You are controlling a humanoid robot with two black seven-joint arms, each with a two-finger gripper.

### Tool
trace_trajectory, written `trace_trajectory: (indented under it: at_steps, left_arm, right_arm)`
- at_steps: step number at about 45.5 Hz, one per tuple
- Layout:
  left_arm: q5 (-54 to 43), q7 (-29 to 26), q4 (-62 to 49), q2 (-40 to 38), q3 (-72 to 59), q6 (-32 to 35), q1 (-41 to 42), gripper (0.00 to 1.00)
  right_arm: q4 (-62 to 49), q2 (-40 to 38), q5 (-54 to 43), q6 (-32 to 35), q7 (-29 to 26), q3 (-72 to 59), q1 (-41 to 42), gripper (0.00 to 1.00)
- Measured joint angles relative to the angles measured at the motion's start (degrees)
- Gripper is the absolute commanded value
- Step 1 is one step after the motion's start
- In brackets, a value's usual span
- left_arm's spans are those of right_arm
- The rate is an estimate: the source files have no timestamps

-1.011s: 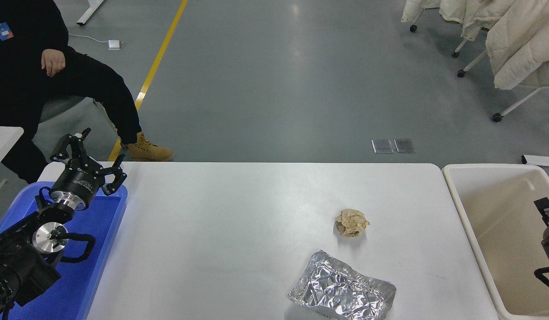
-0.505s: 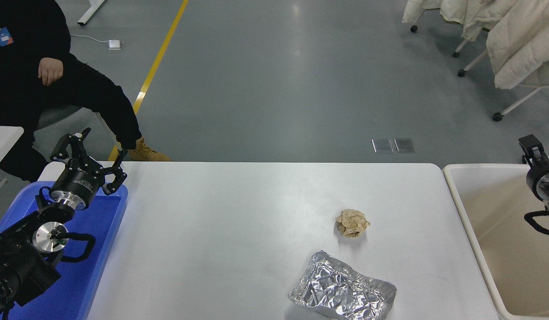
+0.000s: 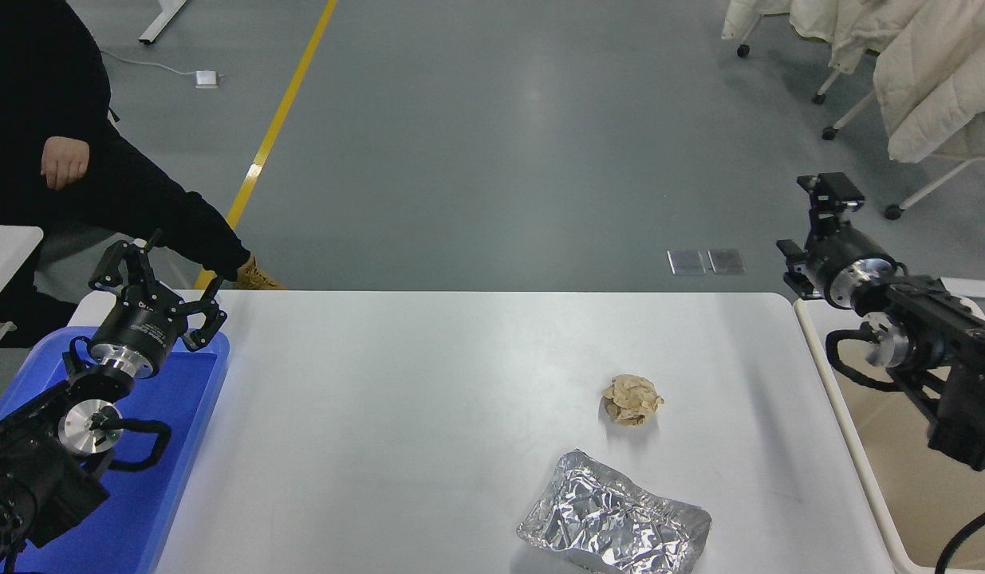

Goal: Clean the table surface

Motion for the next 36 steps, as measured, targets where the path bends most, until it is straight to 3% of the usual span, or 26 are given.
trace_trajectory:
  at_steps: [17, 36]
  left_arm:
    - [0.00, 0.00, 0.02, 0.01, 0.00, 0.01, 0.00, 1.00]
    - [0.00, 0.00, 0.02, 0.00, 0.00, 0.01, 0.00, 1.00]
  right_arm:
    - [0.95, 12.16, 0.06, -0.26, 11.84, 8.47, -6.81, 1.00]
    - [-2.12, 18.90, 1.33, -0.24, 15.02, 12.16, -9.23, 1.00]
